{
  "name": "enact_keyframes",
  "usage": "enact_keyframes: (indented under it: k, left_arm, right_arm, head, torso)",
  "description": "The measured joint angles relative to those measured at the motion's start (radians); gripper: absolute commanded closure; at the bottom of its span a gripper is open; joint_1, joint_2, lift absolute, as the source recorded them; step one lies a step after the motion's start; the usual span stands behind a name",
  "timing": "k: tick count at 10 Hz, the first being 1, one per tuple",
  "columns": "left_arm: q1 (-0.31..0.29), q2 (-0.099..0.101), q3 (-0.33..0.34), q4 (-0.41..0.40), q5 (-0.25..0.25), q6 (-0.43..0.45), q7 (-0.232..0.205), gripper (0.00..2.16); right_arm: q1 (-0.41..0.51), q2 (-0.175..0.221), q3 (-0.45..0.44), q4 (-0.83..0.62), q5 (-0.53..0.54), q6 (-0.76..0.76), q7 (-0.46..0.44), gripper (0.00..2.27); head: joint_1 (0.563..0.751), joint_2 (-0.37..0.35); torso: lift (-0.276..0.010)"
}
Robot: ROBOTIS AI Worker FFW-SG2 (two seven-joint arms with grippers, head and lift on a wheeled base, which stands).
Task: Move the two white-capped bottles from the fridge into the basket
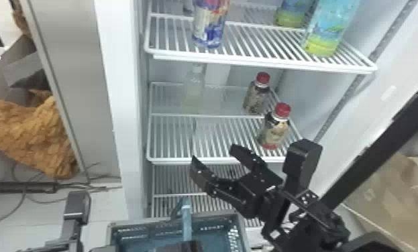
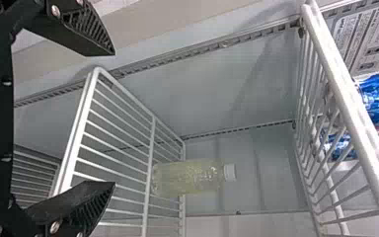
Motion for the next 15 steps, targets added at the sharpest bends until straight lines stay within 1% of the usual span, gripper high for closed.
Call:
enact_keyframes:
  k: [3,6,12,15]
  left_arm:
    - [0.000,0.000,-0.001,0.000,0.000,0.000,0.000,1.15]
    - [0.000,0.000,-0.004,0.000,0.002,0.000,0.000,1.15]
    - [-0.002,0.001,-0.010,0.000,0.002,0.000,0.000,1.15]
    - [-0.003,0.002,-0.013,0.000,0.004,0.000,0.000,1.15]
  right_arm:
    - [-0.093,-0.009,0.041,0.131,0.025,-0.109,-0.028,0.07]
    - [-0.198,-0.007,0.069,0.273,0.061,-0.220,-0.059,0.04]
    - [-0.349,0.015,0.086,0.485,0.120,-0.343,-0.095,0.04]
    - [-0.427,0.024,0.107,0.608,0.125,-0.396,-0.099,0.09]
  head:
    - [0.695,-0.200]
    - [0.695,-0.197]
    - [0.695,-0.204]
    - [0.695,-0.194]
  torso:
    - [-0.260]
    - [-0.260]
    - [-0.260]
    - [-0.260]
